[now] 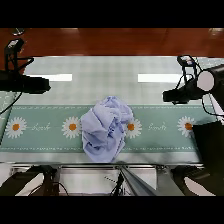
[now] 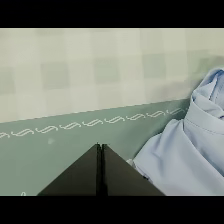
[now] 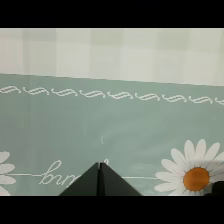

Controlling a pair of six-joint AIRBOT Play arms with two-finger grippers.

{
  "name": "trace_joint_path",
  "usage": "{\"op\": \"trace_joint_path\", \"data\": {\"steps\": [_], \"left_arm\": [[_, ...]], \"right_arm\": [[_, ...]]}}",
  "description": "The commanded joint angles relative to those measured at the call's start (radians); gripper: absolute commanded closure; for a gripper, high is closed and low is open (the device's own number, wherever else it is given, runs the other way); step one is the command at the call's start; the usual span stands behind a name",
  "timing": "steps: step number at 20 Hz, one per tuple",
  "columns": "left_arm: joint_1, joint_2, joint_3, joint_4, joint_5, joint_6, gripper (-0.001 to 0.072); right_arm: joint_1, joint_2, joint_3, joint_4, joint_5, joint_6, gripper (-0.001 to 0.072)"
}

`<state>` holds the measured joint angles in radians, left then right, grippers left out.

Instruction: Fold the shirts.

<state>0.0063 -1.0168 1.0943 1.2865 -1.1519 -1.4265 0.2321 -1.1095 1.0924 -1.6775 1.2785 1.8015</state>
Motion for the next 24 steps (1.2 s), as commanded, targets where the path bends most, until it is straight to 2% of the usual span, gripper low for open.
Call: {"op": "trace_joint_path", "data": {"steps": [1, 12, 18, 19, 20, 21, 23, 24], "left_arm": [[0.0, -0.001, 0.001, 0.0, 0.0, 0.0, 0.0684], [0.0, -0.001, 0.001, 0.0, 0.0, 0.0, 0.0684], [0.0, -0.016, 0.001, -0.026, 0.09, 0.0, 0.0679], [-0.001, -0.026, 0.001, -0.04, 0.111, 0.0, 0.0542], [-0.001, -0.038, 0.001, -0.077, 0.118, 0.0, -0.0007], [-0.004, -0.054, 0.001, -0.111, 0.113, -0.01, 0.0004], [-0.026, -0.092, -0.001, -0.191, 0.023, -0.005, 0.0006], [-0.042, -0.107, -0.011, -0.256, -0.019, 0.033, 0.0007]], "right_arm": [[0.0, 0.0, 0.0, 0.0, 0.0, 0.0, 0.069], [0.0, 0.0, 0.0, 0.0, -0.002, 0.0, 0.069], [0.0, 0.0, 0.0, -0.021, -0.187, 0.014, 0.069], [-0.001, 0.0, 0.0, -0.044, -0.214, 0.016, 0.0678], [-0.001, 0.0, 0.0, -0.08, -0.228, 0.027, 0.0453], [-0.001, 0.0, 0.0, -0.115, -0.227, 0.045, 0.0072], [-0.005, 0.0, 0.0, -0.162, -0.149, 0.076, 0.0094], [-0.017, 0.008, -0.004, -0.161, -0.123, 0.082, 0.0093]]}}
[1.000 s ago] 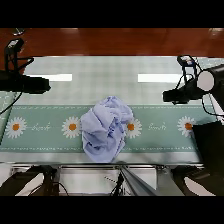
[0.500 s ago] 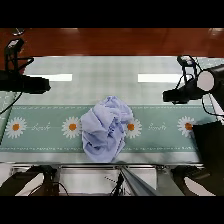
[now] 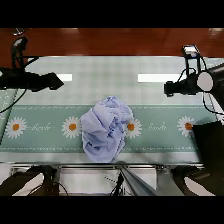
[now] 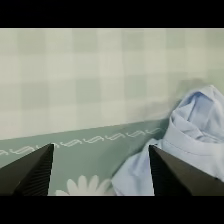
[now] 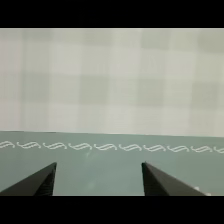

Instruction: Fold the shirts.

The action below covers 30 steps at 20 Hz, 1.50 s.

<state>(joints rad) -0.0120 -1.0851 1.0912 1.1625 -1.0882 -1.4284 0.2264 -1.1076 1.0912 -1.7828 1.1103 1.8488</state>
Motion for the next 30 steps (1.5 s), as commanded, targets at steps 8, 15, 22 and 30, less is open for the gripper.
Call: {"op": "trace_joint_path", "data": {"steps": [8, 15, 22, 30], "left_arm": [[-0.047, -0.058, -0.383, -0.475, -0.125, 0.265, 0.0008], [-0.178, -0.239, -0.389, -0.632, -0.045, 0.368, 0.0008], [-0.314, -0.38, -0.261, -0.673, -0.047, 0.356, 0.003], [-0.296, -0.401, -0.225, -0.666, -0.056, 0.346, 0.0686]], "right_arm": [[-0.181, 0.317, -0.377, 0.32, -0.056, 0.031, 0.0094], [-0.006, 0.383, -0.556, 0.5, -0.115, 0.028, 0.0094], [0.064, 0.383, -0.557, 0.503, -0.124, 0.059, 0.0094], [0.064, 0.381, -0.686, 0.844, -0.105, -0.126, 0.0094]]}}
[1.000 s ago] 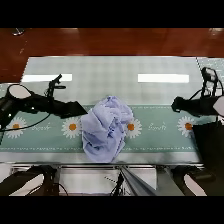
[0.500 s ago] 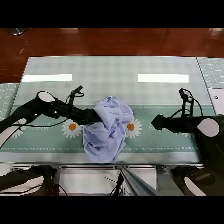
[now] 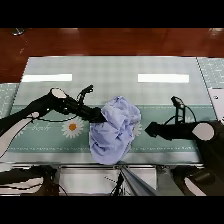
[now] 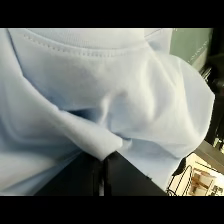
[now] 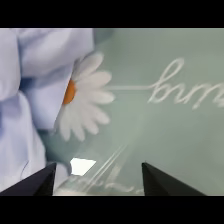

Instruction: Fold the shirts.

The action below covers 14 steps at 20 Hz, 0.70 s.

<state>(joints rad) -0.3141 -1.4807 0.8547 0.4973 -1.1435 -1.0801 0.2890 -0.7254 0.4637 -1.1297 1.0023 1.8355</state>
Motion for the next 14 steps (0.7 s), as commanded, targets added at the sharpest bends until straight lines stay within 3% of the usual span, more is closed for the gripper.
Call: {"op": "trace_joint_path", "data": {"steps": [1, 4, 8, 14], "left_arm": [[0.011, -0.005, 0.012, 0.0, -0.002, -0.002, 0.0685], [0.019, -0.005, 0.013, 0.0, -0.001, -0.002, 0.0685], [0.02, -0.005, 0.013, -0.001, -0.002, -0.006, 0.0685], [0.021, -0.005, 0.013, -0.001, 0.0, -0.005, 0.0685]], "right_arm": [[0.002, -0.014, -0.081, 0.264, 0.025, -0.165, 0.0094], [0.084, -0.101, -0.096, 0.412, 0.041, -0.278, 0.0094], [0.242, -0.251, -0.089, 0.462, -0.077, -0.312, 0.0094], [0.262, -0.385, -0.008, 0.576, -0.214, -0.417, 0.0095]]}}
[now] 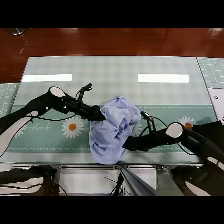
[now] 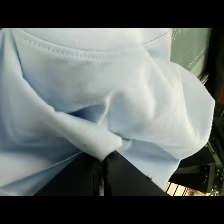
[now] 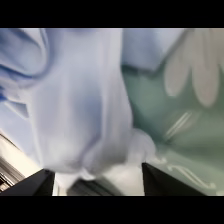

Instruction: Fold the shirts.

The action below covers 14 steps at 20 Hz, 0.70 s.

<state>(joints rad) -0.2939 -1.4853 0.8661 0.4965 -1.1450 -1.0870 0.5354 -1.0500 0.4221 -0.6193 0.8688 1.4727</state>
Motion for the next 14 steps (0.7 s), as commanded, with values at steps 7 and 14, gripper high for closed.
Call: {"op": "trace_joint_path", "data": {"steps": [7, 14], "left_arm": [[0.059, 0.042, 0.092, -0.049, 0.0, 0.001, 0.0686], [0.197, 0.276, 0.664, -0.178, 0.225, -0.021, 0.0686]], "right_arm": [[-0.075, -0.099, 0.283, -0.039, 0.089, -0.13, 0.0691], [-0.298, -0.06, 1.237, -0.311, 0.284, 0.019, 0.0691]]}}
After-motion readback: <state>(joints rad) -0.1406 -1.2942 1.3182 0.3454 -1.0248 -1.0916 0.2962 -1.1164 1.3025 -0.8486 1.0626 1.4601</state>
